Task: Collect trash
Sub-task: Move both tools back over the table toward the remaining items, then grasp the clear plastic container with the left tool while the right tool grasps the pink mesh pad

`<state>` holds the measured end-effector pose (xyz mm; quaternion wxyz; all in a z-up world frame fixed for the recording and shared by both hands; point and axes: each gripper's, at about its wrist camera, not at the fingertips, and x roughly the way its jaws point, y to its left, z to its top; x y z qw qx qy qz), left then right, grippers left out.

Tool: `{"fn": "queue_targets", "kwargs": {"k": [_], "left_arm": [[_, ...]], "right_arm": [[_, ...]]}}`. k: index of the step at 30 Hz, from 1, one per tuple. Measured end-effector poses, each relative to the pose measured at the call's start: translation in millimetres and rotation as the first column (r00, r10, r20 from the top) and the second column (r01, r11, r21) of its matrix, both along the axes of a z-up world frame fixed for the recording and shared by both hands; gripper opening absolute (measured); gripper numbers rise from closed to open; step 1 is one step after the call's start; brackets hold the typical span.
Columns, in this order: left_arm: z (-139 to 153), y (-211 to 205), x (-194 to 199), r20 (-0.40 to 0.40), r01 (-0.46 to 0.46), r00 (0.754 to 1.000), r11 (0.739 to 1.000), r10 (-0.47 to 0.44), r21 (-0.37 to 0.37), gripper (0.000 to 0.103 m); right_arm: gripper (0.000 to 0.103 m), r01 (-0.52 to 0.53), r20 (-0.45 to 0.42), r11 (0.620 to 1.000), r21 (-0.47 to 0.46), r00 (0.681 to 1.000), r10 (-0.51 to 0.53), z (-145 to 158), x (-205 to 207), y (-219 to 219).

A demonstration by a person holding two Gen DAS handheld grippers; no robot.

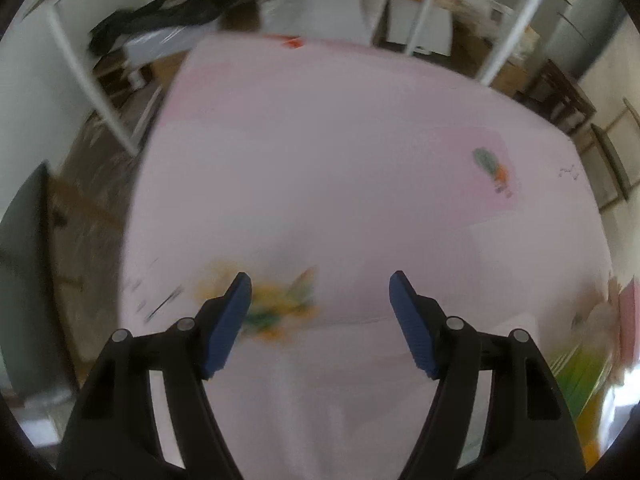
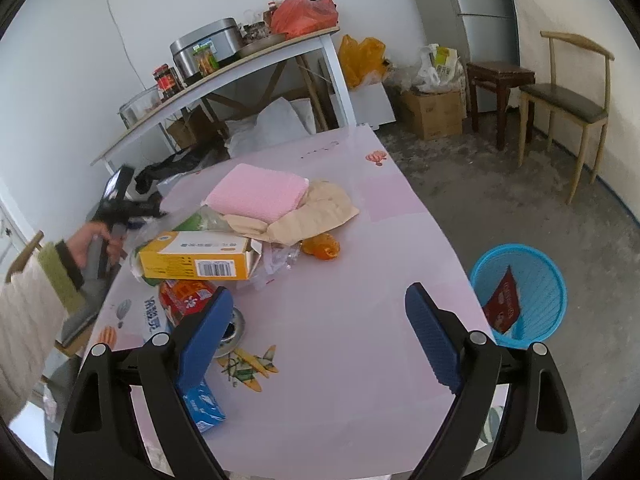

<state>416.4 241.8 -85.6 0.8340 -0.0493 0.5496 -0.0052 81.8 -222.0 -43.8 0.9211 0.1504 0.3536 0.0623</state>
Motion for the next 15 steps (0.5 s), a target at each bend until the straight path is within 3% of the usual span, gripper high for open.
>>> {"fn": "queue_targets", "kwargs": {"k": [4,6,8,10,11,13,15], "left_arm": [[6.1,33.0,-41.8,0.016,-0.028,0.999,0.998,0.029,-0.049,0.067],[17.5,37.0,-59.2,0.08,0.027,0.997,0.996,-0.02,-0.081,0.071],[32.2,33.3,-76.0,0.165,0.137,0.979,0.987,-0.121,-0.086,0.083],[44.1,18.8,-88.9,0.219,0.265,0.943,0.963,-0.25,-0.044,0.086],[48.5,7.4,-94.9,0.224,0.351,0.913,0.936,-0.341,-0.002,0.089],[51.7,-17.8,-104.8,0.221,0.494,0.833,0.862,-0.507,0.114,0.09],[49.4,-29.5,-107.8,0.2,0.569,0.774,0.799,-0.6,0.194,0.09]], "right_arm": [[0.085,-0.007,0.012,1.0,0.002,1.0,0.007,2.3,-2.0,1.4],[0.085,-0.011,0.012,1.0,0.007,1.0,0.011,2.9,-2.3,1.4],[0.085,-0.02,0.005,1.0,0.021,1.0,0.02,2.5,-1.4,1.7],[0.085,-0.025,0.0,0.999,0.026,1.0,0.025,2.9,-0.5,4.1],[0.085,-0.029,0.0,0.999,0.024,1.0,0.029,3.8,-0.4,6.2],[0.085,-0.032,0.002,0.999,0.015,0.999,0.032,5.1,-0.8,10.4],[0.085,-0.037,0.004,0.999,0.005,0.999,0.037,7.6,-0.9,16.2]]}}
